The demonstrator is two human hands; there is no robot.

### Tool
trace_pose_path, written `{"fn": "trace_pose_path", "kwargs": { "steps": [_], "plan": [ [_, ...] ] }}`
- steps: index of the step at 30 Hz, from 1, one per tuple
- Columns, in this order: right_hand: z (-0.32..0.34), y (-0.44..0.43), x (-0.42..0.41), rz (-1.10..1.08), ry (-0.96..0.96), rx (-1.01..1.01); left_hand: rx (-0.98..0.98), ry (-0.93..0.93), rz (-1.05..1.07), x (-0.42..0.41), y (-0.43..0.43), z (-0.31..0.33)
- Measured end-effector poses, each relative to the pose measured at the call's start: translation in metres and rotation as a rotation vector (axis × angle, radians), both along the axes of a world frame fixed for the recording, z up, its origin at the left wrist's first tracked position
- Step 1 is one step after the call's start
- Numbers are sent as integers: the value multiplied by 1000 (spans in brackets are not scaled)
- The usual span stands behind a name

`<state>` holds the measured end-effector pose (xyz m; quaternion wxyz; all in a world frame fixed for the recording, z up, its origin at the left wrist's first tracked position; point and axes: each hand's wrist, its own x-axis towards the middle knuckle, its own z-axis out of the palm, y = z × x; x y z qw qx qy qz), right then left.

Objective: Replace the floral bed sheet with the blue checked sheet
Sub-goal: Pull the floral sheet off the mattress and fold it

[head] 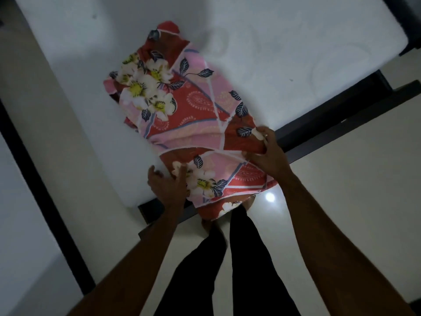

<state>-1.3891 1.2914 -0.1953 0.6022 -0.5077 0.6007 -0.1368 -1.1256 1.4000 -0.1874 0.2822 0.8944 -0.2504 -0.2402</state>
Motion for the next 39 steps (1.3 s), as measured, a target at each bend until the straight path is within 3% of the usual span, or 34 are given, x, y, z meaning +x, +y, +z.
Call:
{"fn": "trace_pose_path", "kwargs": {
  "steps": [4,13,17,22,26,30,33,36,39],
  "plan": [
    [-9,16,-14,128,35,-29,-34,625,37,-30,32,6],
    [-17,43,-21,39,-137,100,3,1229,103,-27,26,-20],
    [-3,53,-14,-10,-208,107,50,1305,74,-24,27,-9],
    [34,100,-13,-72,-334,227,16,1238,205,-26,67,39],
    [82,148,-13,-242,-342,378,43,1300,301,-31,110,83],
    [142,140,8,-315,-438,384,92,1362,358,-13,107,121],
    [167,86,36,-353,-590,450,-35,1326,426,17,70,150],
    [181,12,85,-398,-681,584,-241,1145,555,51,14,178],
    [171,-72,141,-518,-708,597,-491,1153,729,81,-53,189]
  ]
}}
